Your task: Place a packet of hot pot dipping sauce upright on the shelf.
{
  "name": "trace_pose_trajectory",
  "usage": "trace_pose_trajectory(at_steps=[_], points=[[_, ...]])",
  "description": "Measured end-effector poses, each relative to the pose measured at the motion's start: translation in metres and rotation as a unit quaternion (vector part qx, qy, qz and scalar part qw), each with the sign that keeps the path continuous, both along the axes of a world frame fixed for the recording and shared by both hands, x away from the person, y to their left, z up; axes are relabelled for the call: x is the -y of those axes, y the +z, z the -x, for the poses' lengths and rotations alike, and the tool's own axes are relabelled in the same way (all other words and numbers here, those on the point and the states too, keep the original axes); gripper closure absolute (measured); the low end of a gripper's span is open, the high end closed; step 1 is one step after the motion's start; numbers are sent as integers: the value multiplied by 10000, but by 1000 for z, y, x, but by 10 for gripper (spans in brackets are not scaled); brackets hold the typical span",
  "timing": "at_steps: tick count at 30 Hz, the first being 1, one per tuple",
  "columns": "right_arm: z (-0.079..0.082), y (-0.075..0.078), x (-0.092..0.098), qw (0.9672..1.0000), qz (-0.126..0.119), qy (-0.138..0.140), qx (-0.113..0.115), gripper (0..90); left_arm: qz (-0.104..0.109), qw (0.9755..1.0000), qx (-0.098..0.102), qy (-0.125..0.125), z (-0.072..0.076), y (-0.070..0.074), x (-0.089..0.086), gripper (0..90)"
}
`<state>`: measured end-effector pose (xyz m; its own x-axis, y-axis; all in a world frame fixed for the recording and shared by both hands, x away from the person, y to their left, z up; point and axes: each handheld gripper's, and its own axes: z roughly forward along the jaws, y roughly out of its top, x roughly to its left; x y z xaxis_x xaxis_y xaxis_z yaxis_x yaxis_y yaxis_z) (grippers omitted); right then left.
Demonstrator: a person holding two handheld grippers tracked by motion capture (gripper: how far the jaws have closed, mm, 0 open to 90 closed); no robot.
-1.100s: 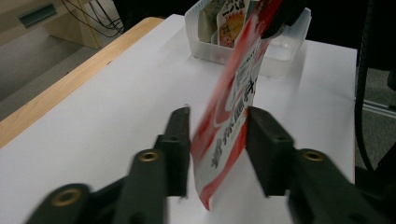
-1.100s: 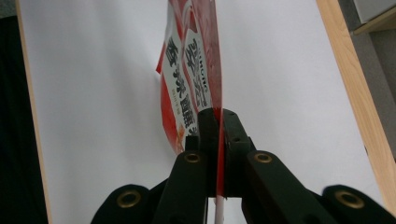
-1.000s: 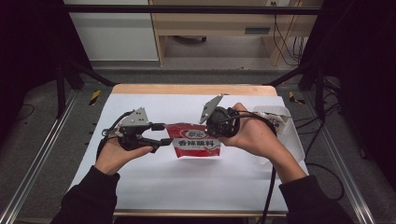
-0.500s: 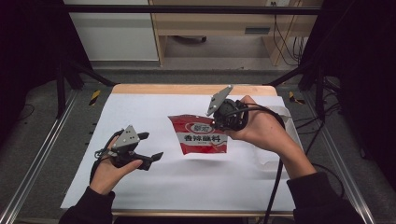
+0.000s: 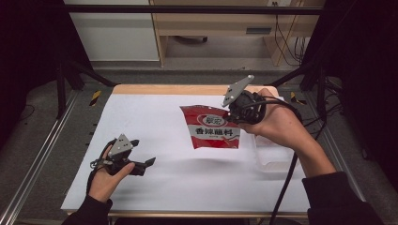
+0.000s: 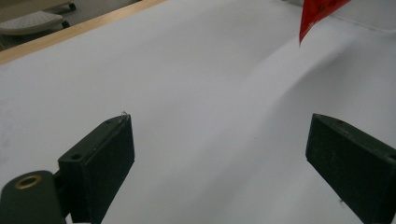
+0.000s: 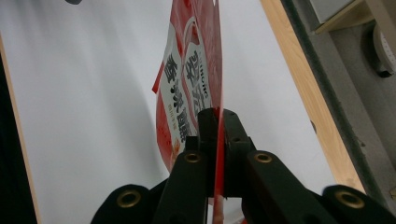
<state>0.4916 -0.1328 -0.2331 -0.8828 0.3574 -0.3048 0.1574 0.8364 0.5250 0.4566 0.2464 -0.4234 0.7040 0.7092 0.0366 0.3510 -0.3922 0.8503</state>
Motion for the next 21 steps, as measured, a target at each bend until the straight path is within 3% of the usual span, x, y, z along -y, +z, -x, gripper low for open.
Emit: trace_pose_trajectory(at_steps=[6, 10, 21], points=[[0, 13, 13, 9998, -105, -157, 119, 895, -21, 9998, -126, 175, -1, -13, -8, 80], [2, 22, 20, 9992, -107, -317, 222, 896, -106, 9991, -42, 410, -4, -18, -12, 78], [4, 35, 44, 9971, -237, -624, 368, 896, 143, 9975, -76, 681, -8, -19, -28, 72]])
